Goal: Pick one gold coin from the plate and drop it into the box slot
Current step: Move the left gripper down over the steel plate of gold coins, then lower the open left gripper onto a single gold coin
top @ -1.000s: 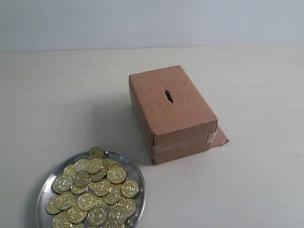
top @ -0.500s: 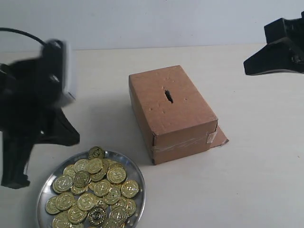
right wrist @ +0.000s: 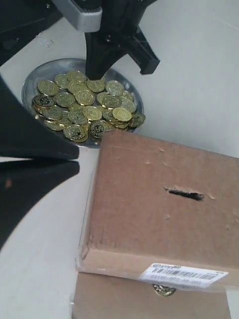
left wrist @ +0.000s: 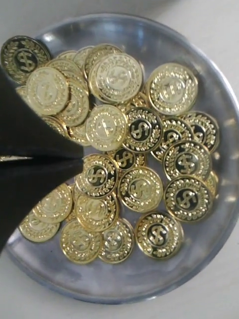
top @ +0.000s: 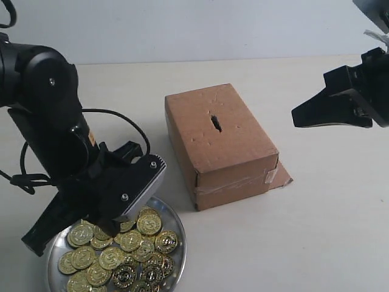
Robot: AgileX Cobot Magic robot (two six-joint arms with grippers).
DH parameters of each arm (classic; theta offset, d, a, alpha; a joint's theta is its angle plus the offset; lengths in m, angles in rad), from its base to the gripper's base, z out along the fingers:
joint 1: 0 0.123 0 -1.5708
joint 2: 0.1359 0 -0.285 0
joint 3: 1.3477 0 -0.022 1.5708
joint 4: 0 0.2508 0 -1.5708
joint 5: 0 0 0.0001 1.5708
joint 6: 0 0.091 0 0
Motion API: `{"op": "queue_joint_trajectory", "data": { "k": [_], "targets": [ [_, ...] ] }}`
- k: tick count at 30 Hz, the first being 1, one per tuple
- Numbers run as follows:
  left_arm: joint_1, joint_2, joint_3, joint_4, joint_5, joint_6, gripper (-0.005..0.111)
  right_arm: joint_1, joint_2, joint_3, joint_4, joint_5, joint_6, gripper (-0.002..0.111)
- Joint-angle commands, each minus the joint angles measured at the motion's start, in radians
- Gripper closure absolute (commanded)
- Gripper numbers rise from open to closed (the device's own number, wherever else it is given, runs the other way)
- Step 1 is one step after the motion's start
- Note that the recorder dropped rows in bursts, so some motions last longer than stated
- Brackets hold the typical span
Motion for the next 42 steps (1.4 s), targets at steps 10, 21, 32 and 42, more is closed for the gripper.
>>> {"op": "queue_joint_trajectory", "data": {
  "k": [10, 21, 32, 42],
  "targets": [
    [-0.011, 0.040, 0.046, 0.009, -0.048, 0.189, 0.107, 0.001, -0.002, 0.007, 0.033, -0.012, -0.030, 0.108],
    [-0.087, 0.040, 0.053, 0.165, -0.072, 0.232, 0.071, 0.001, -0.002, 0.007, 0.033, -0.012, -0.038, 0.108],
    [-0.087, 0.040, 0.072, 0.188, -0.086, 0.341, 0.043, 0.001, -0.002, 0.007, 0.033, -0.012, -0.041, 0.108],
    [-0.089, 0.047, 0.110, 0.188, -0.183, 0.435, 0.043, 0.001, -0.002, 0.007, 0.033, -0.012, -0.041, 0.108]
  ]
}}
